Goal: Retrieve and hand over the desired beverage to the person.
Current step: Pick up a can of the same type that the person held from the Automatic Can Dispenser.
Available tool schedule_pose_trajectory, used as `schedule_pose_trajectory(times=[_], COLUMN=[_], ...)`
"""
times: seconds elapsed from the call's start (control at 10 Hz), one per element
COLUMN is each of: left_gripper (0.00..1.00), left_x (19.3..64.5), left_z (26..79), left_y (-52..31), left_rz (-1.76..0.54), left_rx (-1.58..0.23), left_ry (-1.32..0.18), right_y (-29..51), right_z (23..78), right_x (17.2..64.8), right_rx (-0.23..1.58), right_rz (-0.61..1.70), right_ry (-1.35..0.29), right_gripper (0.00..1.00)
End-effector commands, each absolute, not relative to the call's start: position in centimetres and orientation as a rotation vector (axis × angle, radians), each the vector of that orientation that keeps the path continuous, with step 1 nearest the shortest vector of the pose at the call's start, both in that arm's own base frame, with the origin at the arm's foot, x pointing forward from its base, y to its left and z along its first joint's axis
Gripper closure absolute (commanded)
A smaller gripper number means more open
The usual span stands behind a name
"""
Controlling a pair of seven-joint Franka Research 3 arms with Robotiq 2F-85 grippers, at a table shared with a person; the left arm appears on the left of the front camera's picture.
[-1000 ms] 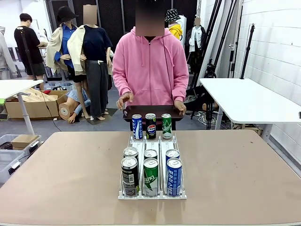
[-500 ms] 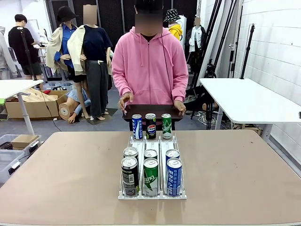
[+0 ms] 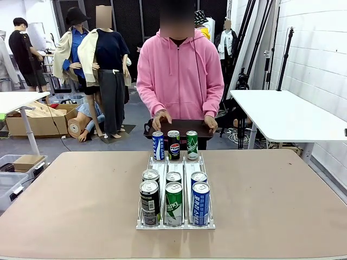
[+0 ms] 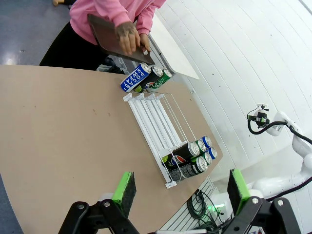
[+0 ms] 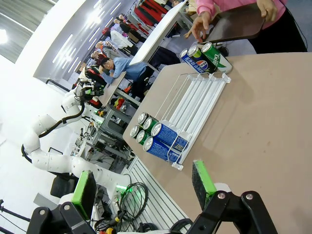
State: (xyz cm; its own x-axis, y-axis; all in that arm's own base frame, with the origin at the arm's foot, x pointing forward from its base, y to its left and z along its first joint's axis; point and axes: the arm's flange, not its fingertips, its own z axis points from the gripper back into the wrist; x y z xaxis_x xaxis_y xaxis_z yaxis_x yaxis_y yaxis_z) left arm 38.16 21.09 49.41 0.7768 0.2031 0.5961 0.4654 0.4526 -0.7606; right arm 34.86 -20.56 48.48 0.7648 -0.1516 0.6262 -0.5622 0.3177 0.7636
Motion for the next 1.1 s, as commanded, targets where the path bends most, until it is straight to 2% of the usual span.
schedule_pose_trajectory(times=[0.0, 1.0], left_gripper=[0.0, 0.0], left_x=[38.05, 38.05], left_z=[49.49, 49.49], left_y=[21.11, 21.11], left_rz=[-0.175, -0.175], left_rx=[-1.125, -1.125], left_ry=[-0.705, -0.705], right_y=[-20.42, -20.42], right_z=[48.29, 48.29], right_x=[34.83, 34.83], right_rx=[1.26, 1.26], right_rz=[0.303, 0.303], right_ry=[-0.701, -0.701], right_gripper=[0.0, 0.0])
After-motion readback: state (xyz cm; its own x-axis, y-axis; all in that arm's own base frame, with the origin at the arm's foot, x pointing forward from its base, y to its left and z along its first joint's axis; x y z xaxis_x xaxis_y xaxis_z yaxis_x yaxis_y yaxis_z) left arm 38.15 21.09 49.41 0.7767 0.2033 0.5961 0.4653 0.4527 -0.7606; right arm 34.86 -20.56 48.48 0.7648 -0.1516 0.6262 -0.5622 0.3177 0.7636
